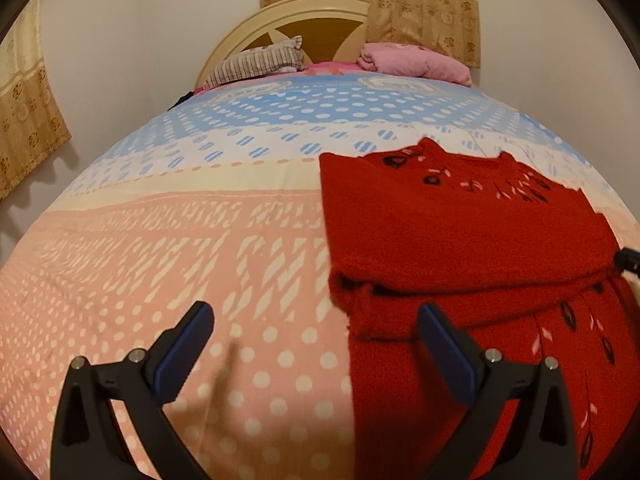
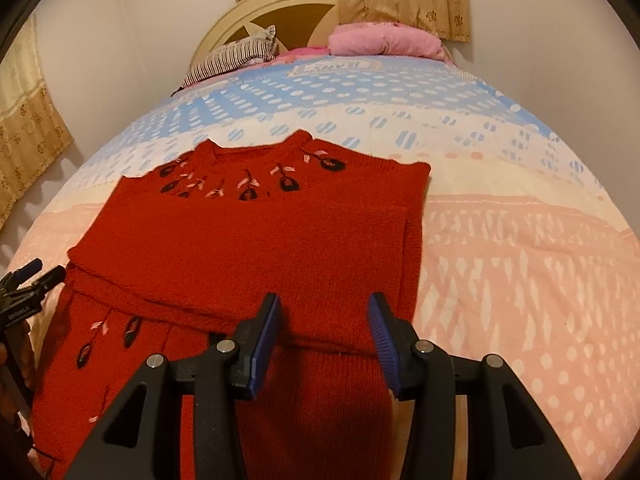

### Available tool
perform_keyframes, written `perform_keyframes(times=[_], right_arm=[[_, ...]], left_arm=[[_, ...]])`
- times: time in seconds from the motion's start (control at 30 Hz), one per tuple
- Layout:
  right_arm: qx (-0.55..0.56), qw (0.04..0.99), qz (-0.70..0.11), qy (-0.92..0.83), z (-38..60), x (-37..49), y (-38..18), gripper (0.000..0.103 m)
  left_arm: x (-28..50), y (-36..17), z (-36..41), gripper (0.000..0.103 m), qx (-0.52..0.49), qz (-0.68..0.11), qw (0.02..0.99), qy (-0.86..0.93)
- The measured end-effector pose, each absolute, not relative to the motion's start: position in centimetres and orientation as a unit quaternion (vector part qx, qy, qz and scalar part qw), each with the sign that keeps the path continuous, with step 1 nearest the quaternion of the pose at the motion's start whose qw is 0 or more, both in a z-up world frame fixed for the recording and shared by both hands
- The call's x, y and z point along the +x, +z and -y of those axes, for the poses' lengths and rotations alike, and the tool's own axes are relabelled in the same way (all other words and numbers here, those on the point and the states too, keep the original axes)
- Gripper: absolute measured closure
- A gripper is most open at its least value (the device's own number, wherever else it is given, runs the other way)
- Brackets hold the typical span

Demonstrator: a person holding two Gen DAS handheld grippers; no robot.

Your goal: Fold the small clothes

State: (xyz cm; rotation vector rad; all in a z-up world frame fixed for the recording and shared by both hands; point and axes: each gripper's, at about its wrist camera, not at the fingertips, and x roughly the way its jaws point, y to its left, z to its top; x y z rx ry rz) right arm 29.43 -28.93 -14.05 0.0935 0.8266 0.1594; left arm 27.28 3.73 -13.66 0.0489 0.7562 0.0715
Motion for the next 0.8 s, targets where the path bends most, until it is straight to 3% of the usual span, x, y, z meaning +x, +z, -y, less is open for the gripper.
perform_keyframes(times=[0.8], right_arm=[[0.04,0.893,-0.432,0.12,27.3,17.1,-14.4,0.055]], left_arm=[[17.0,-11.8,-3.0,0.0,0.017,-0.374,0.927,-0.032]])
